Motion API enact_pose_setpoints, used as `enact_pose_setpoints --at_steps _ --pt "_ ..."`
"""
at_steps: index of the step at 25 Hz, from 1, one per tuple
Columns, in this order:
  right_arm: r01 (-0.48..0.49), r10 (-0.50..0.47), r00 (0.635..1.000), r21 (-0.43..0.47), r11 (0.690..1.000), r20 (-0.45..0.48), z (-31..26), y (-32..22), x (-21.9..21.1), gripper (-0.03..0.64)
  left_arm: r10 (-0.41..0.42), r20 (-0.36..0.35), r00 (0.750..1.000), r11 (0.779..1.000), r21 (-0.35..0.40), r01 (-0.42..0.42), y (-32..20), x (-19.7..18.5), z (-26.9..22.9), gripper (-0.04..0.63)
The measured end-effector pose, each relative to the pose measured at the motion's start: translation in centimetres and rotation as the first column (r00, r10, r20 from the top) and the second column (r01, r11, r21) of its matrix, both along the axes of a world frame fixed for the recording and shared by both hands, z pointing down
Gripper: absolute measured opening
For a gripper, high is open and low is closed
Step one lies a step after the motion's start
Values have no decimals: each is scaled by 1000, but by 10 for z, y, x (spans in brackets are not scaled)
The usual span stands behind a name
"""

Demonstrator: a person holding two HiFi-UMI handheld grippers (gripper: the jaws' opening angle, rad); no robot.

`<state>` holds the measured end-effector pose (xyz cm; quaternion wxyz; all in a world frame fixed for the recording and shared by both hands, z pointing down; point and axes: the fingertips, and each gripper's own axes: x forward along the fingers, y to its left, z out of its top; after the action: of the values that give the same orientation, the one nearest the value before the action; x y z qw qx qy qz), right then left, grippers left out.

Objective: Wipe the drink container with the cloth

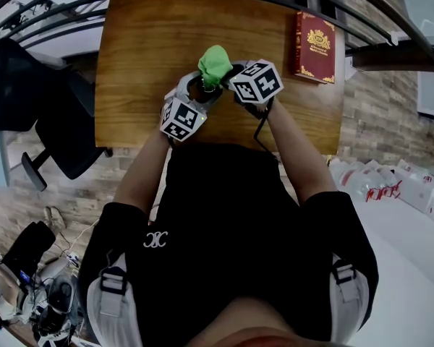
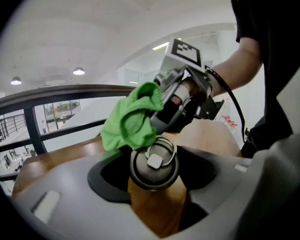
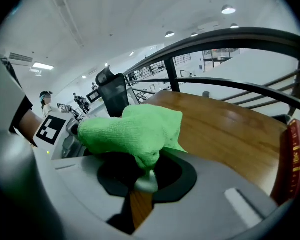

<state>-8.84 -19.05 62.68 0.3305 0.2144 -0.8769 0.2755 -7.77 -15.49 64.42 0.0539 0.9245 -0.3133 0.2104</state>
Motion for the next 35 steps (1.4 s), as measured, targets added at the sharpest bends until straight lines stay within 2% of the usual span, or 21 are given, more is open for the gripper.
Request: enact_pose_setpoints --at_steps 4,13,19,27,32,35 --pt "-56 57 998 -39 998 19 9 -12 0 48 6 13 1000 1000 16 -6 1 3 1 311" --pt "-102 103 995 -126 987 2 24 -21 -3 48 35 38 999 998 56 -37 9 1 -2 311" --pt "-182 171 981 -138 973 -87 49 -35 17 48 48 46 998 996 69 -51 10 3 -1 311" --pt "-286 271 957 -166 944 -106 70 -42 42 48 64 61 996 995 76 -68 11 6 -2 311" --pt "-313 292 946 -163 936 -141 77 -37 60 48 65 56 996 996 65 -68 9 6 -3 311" --pt "-287 262 953 -177 941 -153 80 -28 67 48 49 46 998 998 47 -51 8 4 -2 311"
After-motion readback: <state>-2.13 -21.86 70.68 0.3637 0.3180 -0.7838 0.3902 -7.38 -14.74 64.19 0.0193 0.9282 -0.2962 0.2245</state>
